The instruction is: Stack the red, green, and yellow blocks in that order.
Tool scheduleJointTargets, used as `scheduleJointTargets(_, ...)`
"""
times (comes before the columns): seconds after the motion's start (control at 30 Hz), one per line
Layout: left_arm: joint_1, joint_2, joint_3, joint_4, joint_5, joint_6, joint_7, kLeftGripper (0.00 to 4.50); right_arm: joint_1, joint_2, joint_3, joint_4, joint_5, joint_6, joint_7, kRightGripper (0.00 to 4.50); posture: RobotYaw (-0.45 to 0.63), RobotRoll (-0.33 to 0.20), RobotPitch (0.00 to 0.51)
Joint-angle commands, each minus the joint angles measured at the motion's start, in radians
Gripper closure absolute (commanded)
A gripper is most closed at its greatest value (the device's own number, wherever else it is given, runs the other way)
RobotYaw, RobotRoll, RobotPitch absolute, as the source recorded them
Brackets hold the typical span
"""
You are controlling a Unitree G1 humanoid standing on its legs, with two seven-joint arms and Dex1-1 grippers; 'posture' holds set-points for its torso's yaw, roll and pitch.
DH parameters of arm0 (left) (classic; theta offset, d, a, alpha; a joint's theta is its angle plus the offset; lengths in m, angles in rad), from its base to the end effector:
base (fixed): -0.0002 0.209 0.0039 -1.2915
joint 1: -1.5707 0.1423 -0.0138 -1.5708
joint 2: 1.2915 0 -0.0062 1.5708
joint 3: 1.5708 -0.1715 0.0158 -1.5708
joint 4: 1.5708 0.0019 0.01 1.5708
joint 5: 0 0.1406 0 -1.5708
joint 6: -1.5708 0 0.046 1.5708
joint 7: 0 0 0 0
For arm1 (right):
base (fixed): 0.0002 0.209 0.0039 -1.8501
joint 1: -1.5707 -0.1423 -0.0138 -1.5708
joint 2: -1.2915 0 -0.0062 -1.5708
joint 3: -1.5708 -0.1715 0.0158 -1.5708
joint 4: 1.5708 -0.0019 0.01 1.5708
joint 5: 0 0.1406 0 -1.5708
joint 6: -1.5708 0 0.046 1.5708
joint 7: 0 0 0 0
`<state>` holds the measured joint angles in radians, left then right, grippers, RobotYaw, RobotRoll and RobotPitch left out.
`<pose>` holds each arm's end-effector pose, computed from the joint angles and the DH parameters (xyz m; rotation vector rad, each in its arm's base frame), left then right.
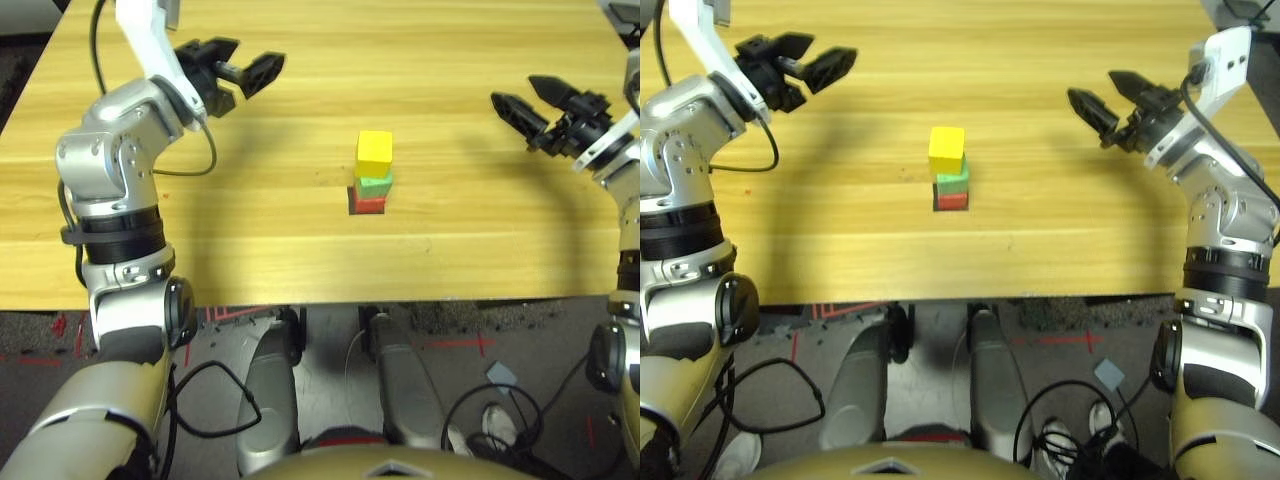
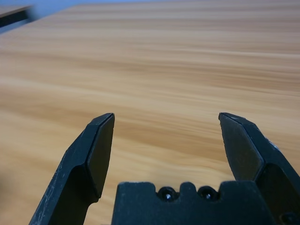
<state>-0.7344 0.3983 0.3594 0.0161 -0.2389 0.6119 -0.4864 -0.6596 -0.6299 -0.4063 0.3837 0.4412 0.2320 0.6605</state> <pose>0.2829 0.2377 0.2392 0.0081 -0.1996 -0.3079 0.2774 -0.3123 0.2147 0.0043 -0.2903 0.2982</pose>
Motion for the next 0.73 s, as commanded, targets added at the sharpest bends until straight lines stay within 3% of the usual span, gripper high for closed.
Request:
scheduleJointTargets(0.03,0.129,-0.045,0.080,-0.020,0.020,-0.170,0.138,0.02,0.036,0.017,-0.062,0.090,-0.035,-0.144,-0.092,0.00,0.05,0.000,0.000)
scheduleJointTargets(0.23,0.265,-0.128,0.097,-0.088,0.050,-0.277,0.197,0.02,0.075,0.008,-0.115,0.191,-0.066,-0.275,-0.158,0.00,0.05,0.000,0.000)
scheduleJointTargets(0.5,0.341,-0.169,0.094,-0.075,0.075,-0.433,0.197,0.02,0.106,0.000,-0.135,0.259,-0.130,-0.458,-0.231,0.00,0.04,0.000,0.000)
scheduleJointTargets(0.73,0.366,-0.201,0.118,-0.073,0.078,-0.453,0.232,0.02,0.132,0.032,-0.144,0.265,-0.144,-0.472,-0.299,0.00,0.06,0.000,0.000)
